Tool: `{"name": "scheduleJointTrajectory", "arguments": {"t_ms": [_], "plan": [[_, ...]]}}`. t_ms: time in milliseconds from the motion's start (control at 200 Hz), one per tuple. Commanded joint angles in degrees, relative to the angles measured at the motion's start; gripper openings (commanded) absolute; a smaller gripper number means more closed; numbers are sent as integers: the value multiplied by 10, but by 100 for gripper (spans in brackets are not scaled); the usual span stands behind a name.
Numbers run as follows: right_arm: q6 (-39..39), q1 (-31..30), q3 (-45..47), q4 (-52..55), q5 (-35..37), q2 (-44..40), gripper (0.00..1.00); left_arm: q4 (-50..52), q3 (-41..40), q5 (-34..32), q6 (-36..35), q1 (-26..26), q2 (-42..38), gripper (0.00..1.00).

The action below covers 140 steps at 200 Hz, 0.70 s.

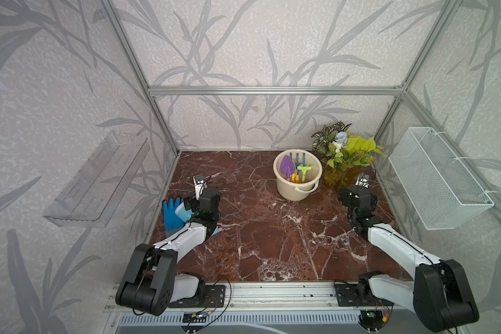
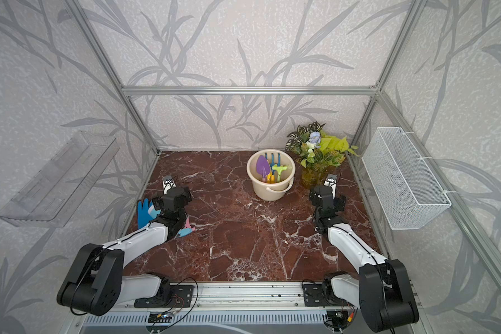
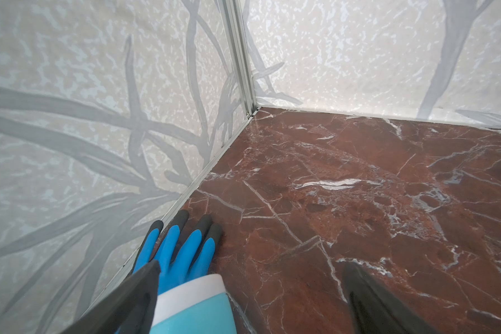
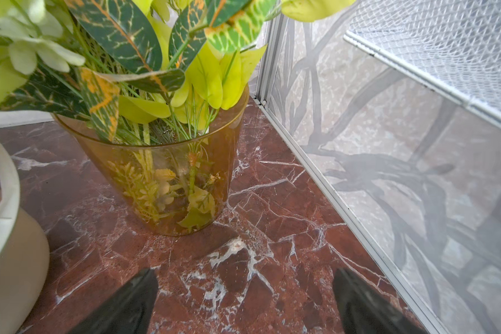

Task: Organize the gardening tools
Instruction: Pick up the gardening tool from the center of the board.

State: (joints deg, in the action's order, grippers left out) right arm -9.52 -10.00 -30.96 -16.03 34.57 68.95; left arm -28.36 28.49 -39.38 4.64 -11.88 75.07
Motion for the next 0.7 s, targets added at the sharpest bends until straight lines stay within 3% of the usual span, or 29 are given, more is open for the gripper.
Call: {"name": "scheduleJointTrajectory", "arguments": {"t_ms": [0,265,370,455,570,695], "plan": [[26,3,22,-79,32,22,99,-85,-16,-10,-31,3,14,100],[51,-6,50,-157,23,46,99,-148,-45,11,-40,3,23,100],[132,-64,42,-167,-25,8,99,-80,-24,-13,-6,-5,-4,100],[88,-77,-7,-72,-32,-23,99,1,4,-16,66,-6,-41,100],[29,-77,-53,19,-133,-77,99,168,77,62,161,-5,-96,100],[-32,-78,-101,78,-280,-105,99,257,97,112,213,-4,-135,100]]}}
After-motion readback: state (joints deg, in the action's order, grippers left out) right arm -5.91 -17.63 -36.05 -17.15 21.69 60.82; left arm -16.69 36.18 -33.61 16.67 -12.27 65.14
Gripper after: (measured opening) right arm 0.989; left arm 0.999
